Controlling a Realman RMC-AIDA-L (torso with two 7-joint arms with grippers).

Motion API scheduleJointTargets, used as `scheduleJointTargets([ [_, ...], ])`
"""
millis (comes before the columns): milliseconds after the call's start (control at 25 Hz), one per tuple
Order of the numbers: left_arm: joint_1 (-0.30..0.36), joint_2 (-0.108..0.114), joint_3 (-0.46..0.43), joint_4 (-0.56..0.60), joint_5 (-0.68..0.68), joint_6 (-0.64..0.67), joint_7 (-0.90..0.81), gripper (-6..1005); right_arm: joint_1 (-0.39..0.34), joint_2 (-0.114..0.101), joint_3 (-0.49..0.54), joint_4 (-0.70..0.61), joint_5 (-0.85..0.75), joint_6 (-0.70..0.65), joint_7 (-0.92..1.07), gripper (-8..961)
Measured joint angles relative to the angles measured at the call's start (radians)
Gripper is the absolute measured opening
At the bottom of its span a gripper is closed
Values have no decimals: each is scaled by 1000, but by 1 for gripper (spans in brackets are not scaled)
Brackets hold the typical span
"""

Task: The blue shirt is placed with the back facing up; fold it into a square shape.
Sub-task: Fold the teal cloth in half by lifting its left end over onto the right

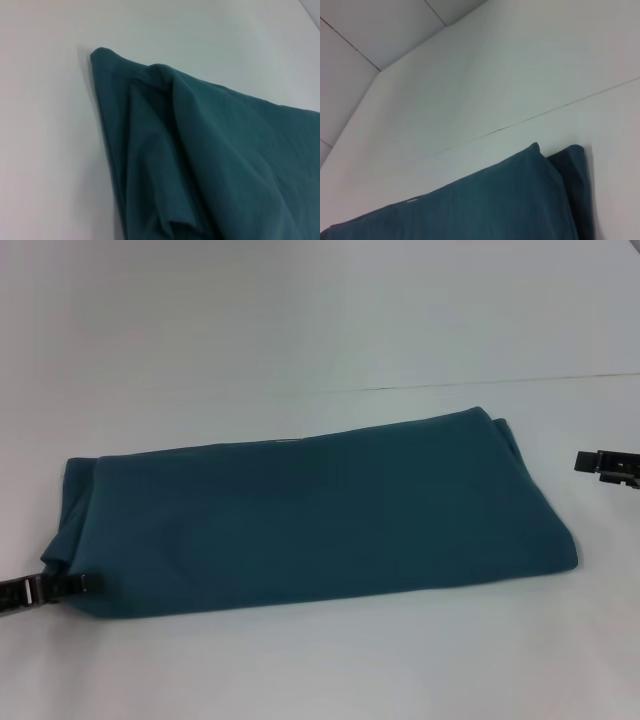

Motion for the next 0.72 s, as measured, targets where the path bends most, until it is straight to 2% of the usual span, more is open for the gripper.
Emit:
scheduleJointTargets([
  [80,0,0,-1,0,0,-4,1,700,0,0,-2,0,0,0,0,634],
  [280,0,0,-1,0,3,-5,2,481,0,0,-5,0,1,0,0,633],
  [640,0,0,3,-5,5,-5,-2,265,0,1,-7,0,1,0,0,631],
  [720,0,0,2,-5,5,-5,-2,176,0,2,-7,0,1,0,0,630],
])
